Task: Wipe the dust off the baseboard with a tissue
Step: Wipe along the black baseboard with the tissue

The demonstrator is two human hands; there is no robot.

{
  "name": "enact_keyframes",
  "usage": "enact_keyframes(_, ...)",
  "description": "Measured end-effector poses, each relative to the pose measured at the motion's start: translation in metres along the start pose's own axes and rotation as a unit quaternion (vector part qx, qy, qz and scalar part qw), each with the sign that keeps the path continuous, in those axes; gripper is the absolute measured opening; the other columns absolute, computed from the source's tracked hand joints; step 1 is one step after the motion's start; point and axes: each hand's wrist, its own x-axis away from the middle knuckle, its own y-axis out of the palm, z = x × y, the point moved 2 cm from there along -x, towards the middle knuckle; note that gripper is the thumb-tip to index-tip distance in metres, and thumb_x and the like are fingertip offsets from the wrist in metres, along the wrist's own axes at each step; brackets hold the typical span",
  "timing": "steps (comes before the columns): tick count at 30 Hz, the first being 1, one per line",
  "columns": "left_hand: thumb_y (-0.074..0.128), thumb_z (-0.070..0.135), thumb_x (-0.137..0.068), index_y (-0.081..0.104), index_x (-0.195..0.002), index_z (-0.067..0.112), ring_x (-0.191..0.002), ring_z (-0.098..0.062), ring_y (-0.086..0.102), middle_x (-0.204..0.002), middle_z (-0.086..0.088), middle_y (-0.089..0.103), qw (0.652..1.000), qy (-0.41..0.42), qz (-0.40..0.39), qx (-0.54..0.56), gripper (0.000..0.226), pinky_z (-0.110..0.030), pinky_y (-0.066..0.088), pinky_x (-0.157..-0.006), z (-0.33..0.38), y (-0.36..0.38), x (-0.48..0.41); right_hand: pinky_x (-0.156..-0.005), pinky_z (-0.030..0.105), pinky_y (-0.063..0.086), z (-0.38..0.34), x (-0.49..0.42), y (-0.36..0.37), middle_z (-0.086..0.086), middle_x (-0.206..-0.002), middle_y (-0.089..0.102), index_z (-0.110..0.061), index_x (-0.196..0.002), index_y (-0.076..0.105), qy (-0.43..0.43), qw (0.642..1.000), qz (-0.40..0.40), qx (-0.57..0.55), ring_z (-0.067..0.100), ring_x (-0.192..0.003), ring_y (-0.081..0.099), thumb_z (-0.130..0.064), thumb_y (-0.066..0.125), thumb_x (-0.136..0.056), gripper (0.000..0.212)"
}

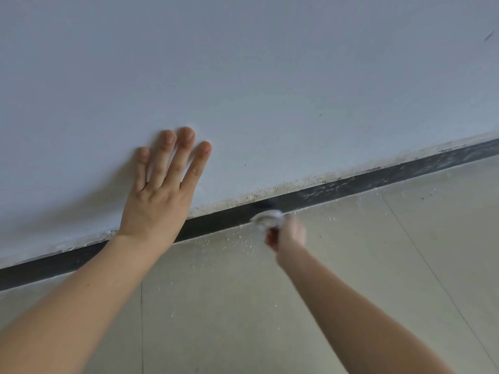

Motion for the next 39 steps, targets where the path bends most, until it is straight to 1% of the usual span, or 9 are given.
enact_keyframes(3, 0.079, -0.001, -0.072, -0.002, -0.155, 0.014, -0.144, -0.024, -0.024, -0.157, -0.005, -0.026, 1.0, 0.0, -0.005, 0.018, 0.116, -0.043, -0.014, -0.118, 0.0, -0.001, 0.0, -0.051, 0.026, 0.046, 0.039, 0.025, 0.051, 0.01, -0.055, 0.061, -0.007, -0.058, 0.07, 0.095, 0.977, -0.177, 0.074, 0.018, -0.05, 0.05, 0.004, 0.034, -0.088, 0.048)
enact_keyframes(8, 0.077, -0.002, -0.072, -0.005, -0.154, 0.016, -0.144, -0.022, -0.024, -0.157, -0.003, -0.025, 0.999, 0.009, -0.014, 0.036, 0.118, -0.04, -0.016, -0.118, -0.003, -0.003, 0.002, -0.047, 0.022, 0.051, 0.045, -0.001, 0.081, 0.021, -0.083, 0.072, 0.018, -0.105, 0.057, 0.121, 0.975, -0.18, 0.048, 0.021, -0.059, 0.062, 0.016, 0.029, -0.082, 0.036)
enact_keyframes(10, 0.077, -0.004, -0.069, -0.004, -0.154, 0.015, -0.144, -0.023, -0.024, -0.157, -0.004, -0.025, 0.999, 0.014, -0.013, 0.028, 0.119, -0.041, -0.016, -0.118, -0.004, -0.002, 0.003, -0.044, 0.021, 0.048, 0.03, -0.011, 0.061, 0.028, -0.093, 0.069, 0.017, -0.089, 0.062, 0.078, 0.986, -0.146, 0.032, 0.023, -0.059, 0.059, 0.017, 0.034, -0.08, 0.03)
enact_keyframes(12, 0.071, -0.006, -0.068, -0.004, -0.154, 0.014, -0.144, -0.025, -0.026, -0.157, -0.006, -0.027, 1.0, 0.019, -0.01, 0.012, 0.116, -0.042, -0.017, -0.117, -0.003, -0.001, 0.002, -0.046, 0.023, 0.048, 0.01, -0.02, 0.031, 0.026, -0.075, 0.066, 0.009, -0.068, 0.058, 0.04, 0.996, -0.081, -0.007, 0.023, -0.052, 0.054, 0.018, 0.032, -0.079, 0.029)
enact_keyframes(18, 0.054, -0.008, -0.068, 0.002, -0.155, 0.012, -0.143, -0.029, -0.026, -0.157, -0.011, -0.026, 0.999, 0.016, 0.026, -0.037, 0.104, -0.046, -0.015, -0.117, 0.001, 0.007, -0.001, -0.049, 0.023, 0.043, -0.022, -0.025, -0.022, 0.011, -0.053, 0.057, -0.001, -0.063, 0.053, 0.011, 0.993, 0.095, -0.063, 0.018, -0.048, 0.048, 0.006, 0.031, -0.086, 0.032)
enact_keyframes(24, 0.054, 0.001, -0.071, 0.005, -0.156, 0.013, -0.144, -0.027, -0.024, -0.158, -0.011, -0.021, 0.998, 0.009, 0.054, -0.02, 0.099, -0.045, -0.013, -0.116, 0.004, 0.01, -0.003, -0.044, 0.023, 0.051, 0.021, 0.01, 0.048, 0.015, -0.063, 0.061, 0.001, -0.09, 0.06, 0.101, 0.988, -0.091, 0.066, 0.02, -0.05, 0.056, 0.002, 0.034, -0.093, 0.026)
enact_keyframes(31, 0.045, 0.005, -0.077, 0.012, -0.156, 0.014, -0.146, -0.024, -0.02, -0.159, -0.009, -0.018, 0.998, 0.002, 0.063, -0.002, 0.086, -0.044, -0.01, -0.117, 0.005, 0.003, -0.004, -0.051, 0.023, 0.047, -0.031, -0.018, -0.003, 0.009, -0.041, 0.057, 0.001, -0.072, 0.054, 0.0, 0.998, 0.066, -0.01, 0.02, -0.053, 0.052, 0.008, 0.035, -0.088, 0.026)
enact_keyframes(33, 0.049, 0.004, -0.074, 0.012, -0.156, 0.014, -0.147, -0.022, -0.017, -0.16, -0.007, -0.017, 0.997, -0.009, 0.067, 0.039, 0.09, -0.045, -0.007, -0.117, 0.012, -0.003, -0.013, -0.057, 0.026, 0.05, -0.049, -0.024, -0.035, 0.011, -0.053, 0.06, -0.001, -0.073, 0.059, -0.031, 0.992, 0.107, -0.05, 0.019, -0.05, 0.054, 0.006, 0.041, -0.088, 0.025)
enact_keyframes(39, 0.046, 0.013, -0.078, 0.004, -0.155, 0.014, -0.148, -0.018, -0.013, -0.16, -0.002, -0.016, 0.987, 0.077, 0.081, 0.119, 0.088, -0.041, -0.006, -0.118, 0.07, -0.027, -0.074, -0.043, 0.022, 0.047, -0.041, -0.003, -0.09, 0.012, -0.059, 0.058, -0.004, -0.077, 0.059, 0.017, 0.998, 0.034, 0.052, 0.018, -0.048, 0.052, 0.001, 0.042, -0.092, 0.024)
